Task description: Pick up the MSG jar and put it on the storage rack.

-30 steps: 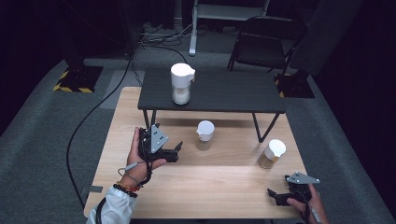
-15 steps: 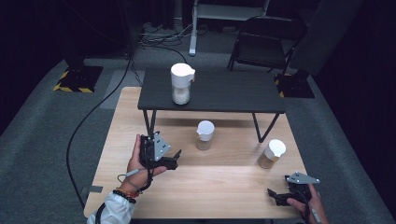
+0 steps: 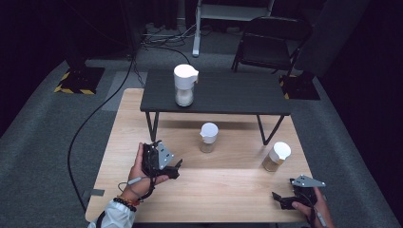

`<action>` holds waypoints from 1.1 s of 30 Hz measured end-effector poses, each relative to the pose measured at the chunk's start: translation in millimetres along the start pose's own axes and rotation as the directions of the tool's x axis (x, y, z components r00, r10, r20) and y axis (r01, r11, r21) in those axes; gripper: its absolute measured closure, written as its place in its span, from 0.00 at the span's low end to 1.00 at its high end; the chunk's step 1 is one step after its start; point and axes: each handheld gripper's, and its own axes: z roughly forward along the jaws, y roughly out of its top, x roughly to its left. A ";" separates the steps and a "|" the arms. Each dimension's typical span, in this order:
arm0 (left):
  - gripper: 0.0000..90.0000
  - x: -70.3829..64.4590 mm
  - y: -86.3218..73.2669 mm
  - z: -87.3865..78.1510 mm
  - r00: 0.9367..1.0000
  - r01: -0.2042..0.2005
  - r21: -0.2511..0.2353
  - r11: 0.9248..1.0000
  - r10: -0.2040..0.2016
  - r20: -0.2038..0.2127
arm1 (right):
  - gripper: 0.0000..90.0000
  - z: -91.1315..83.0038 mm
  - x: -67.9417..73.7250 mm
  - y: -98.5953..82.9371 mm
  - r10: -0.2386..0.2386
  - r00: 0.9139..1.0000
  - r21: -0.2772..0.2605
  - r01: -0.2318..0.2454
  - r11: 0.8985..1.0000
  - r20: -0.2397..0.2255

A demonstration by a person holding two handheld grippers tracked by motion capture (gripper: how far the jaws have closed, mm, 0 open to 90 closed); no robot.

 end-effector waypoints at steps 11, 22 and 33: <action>0.02 -0.7 -14.5 3.4 1.000 -0.002 0.070 0.998 0.003 -0.016 | 0.00 0.0 0.0 0.0 0.000 1.000 0.000 0.000 1.000 0.000; 0.02 4.8 -25.2 6.8 1.000 0.010 0.144 0.990 -0.011 0.002 | 0.00 0.0 0.0 0.0 0.000 1.000 0.000 0.000 1.000 0.000; 0.02 12.3 -36.5 3.4 0.996 0.074 0.191 0.979 -0.083 0.042 | 0.00 0.0 0.1 -0.1 0.000 1.000 0.000 0.000 1.000 0.000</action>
